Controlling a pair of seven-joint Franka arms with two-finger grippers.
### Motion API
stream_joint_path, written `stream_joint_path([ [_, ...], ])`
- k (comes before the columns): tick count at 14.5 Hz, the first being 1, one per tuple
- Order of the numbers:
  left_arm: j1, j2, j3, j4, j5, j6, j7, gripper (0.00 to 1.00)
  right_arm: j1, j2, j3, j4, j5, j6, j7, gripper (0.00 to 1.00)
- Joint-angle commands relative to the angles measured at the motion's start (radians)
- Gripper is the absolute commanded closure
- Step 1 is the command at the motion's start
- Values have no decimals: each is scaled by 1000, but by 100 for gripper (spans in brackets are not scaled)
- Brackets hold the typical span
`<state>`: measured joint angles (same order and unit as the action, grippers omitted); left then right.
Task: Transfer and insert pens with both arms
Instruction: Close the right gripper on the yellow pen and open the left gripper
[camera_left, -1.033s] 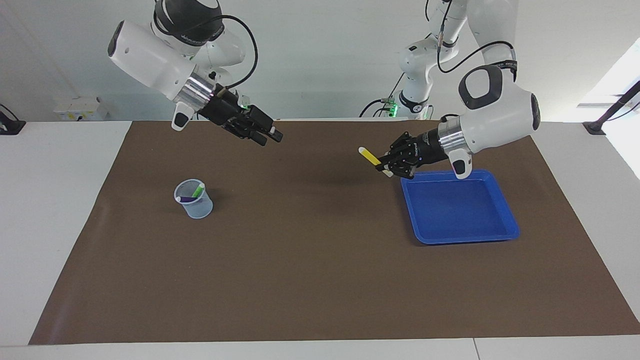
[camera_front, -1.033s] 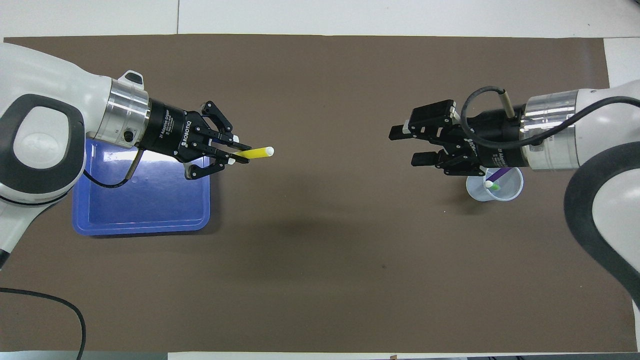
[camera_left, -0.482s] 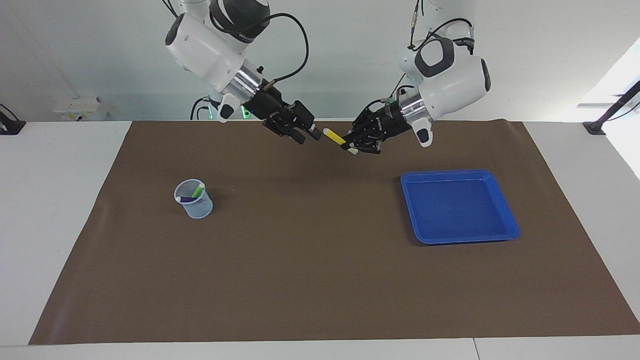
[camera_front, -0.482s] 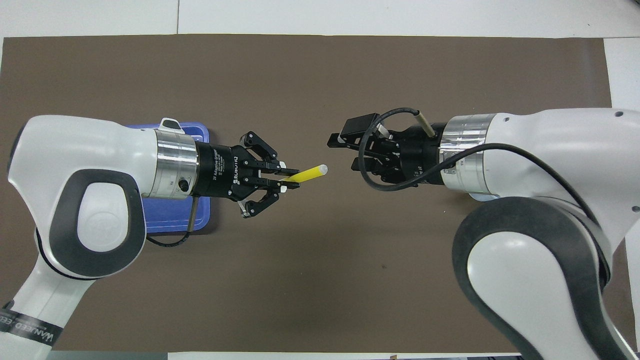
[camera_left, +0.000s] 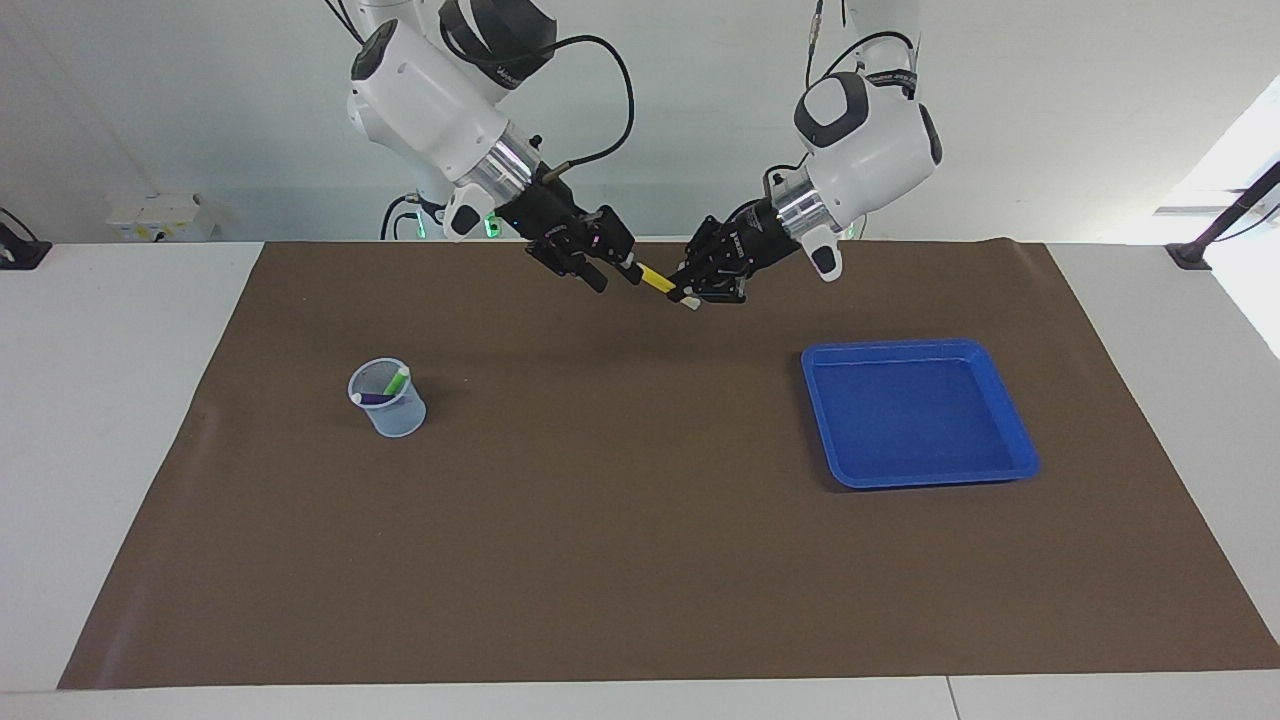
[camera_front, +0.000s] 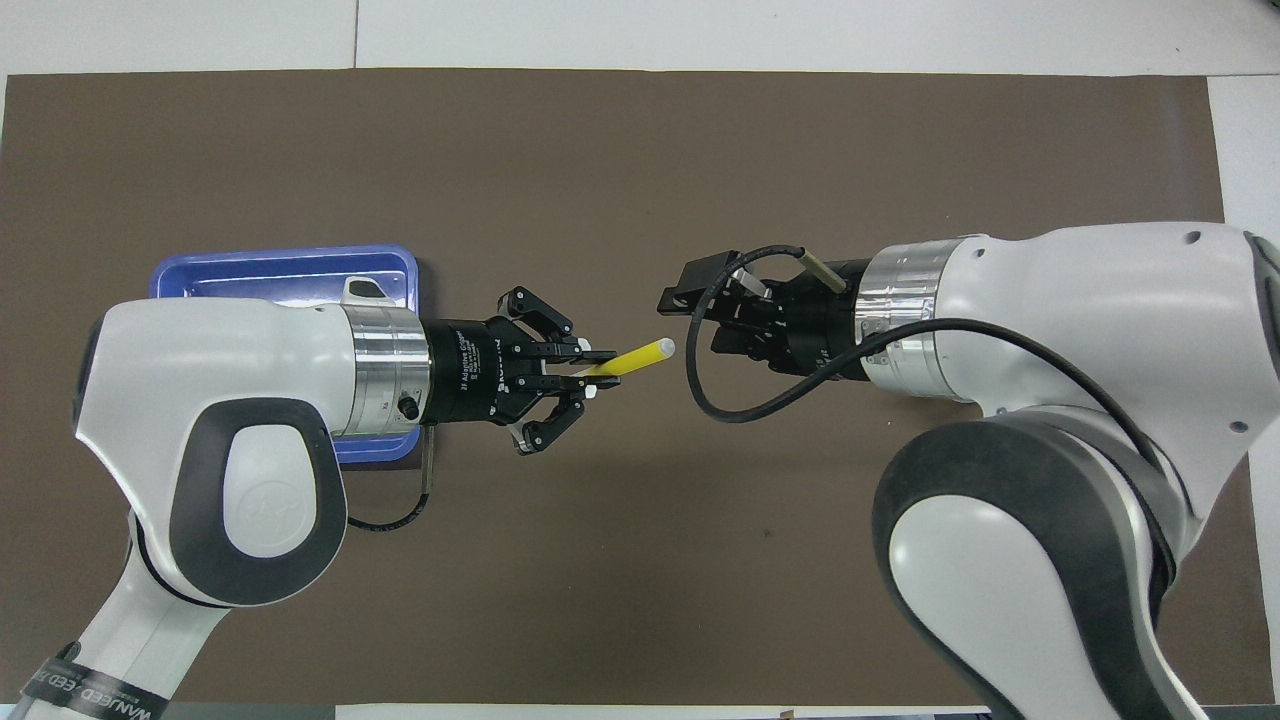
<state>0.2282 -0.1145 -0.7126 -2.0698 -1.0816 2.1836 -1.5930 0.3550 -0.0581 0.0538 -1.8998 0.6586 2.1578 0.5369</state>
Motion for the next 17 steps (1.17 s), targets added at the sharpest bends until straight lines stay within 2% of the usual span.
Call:
stream_joint_path([
  [1,2,-28,4,-23,-34,15,-13,100,9,-19,-3,-13,-37,-26,-31,35],
  [6,3,-28,4,-23,-49,28,-22,100,10,-11,-3,-2,-36,-9,-15,37],
  [10,3,-28,4,-23,-55,38,-22,100,65,1,-3,-1,-39,30,-12,44],
  [17,5,-28,4,-23,-69,39,-22,100,59,11,-5,8,-37,34,-14,48],
])
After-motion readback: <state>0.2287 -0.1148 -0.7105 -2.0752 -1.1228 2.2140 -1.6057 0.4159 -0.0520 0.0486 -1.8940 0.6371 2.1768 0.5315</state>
